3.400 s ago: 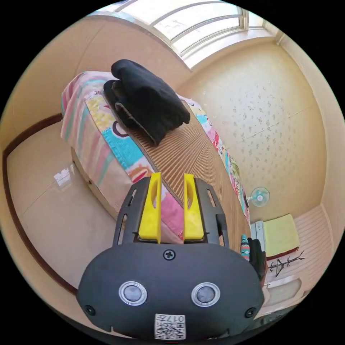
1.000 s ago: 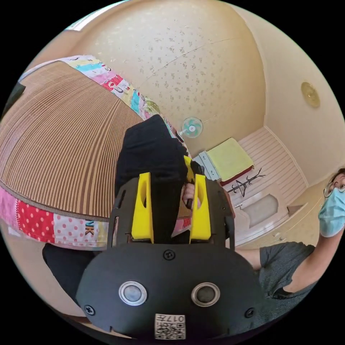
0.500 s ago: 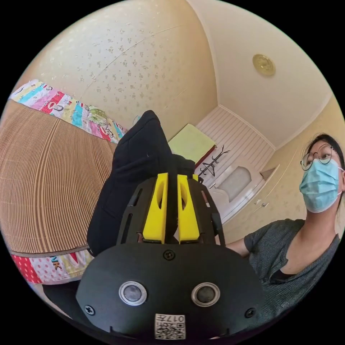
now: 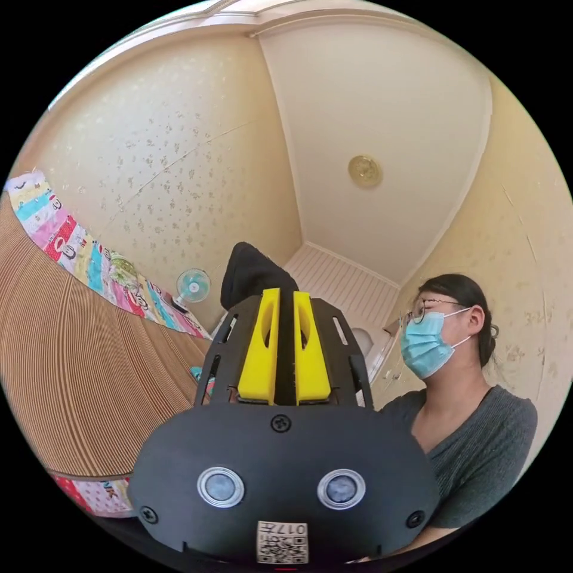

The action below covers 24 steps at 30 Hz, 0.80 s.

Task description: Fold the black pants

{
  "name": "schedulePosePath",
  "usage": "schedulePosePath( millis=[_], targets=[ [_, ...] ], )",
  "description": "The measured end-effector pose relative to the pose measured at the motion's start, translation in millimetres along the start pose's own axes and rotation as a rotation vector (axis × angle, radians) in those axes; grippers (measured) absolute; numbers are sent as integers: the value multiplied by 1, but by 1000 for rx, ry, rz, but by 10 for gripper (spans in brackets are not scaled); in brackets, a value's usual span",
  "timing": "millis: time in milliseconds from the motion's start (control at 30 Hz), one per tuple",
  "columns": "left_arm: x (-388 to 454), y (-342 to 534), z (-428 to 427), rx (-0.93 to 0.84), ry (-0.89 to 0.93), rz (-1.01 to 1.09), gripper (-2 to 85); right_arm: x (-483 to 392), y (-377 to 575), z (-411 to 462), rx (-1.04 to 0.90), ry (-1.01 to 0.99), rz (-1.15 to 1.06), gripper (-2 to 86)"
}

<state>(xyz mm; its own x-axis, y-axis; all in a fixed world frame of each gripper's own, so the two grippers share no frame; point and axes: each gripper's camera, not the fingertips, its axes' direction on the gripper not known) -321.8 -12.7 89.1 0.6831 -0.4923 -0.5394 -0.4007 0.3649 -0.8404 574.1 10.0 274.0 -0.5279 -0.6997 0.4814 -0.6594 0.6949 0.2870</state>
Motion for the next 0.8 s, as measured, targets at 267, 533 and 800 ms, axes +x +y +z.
schedulePosePath(
  millis=[267,533,800],
  targets=[
    [-152,-319,191,-161,-553,-43,92,192,-246,158,-142,726,101,55],
    [-279,-103,182,-637,-658,-6,106,278,40,176,-626,663,123,23],
    [-318,171,48,-737,-690,-315,135,276,275,29,-644,775,468,76]
  ],
)
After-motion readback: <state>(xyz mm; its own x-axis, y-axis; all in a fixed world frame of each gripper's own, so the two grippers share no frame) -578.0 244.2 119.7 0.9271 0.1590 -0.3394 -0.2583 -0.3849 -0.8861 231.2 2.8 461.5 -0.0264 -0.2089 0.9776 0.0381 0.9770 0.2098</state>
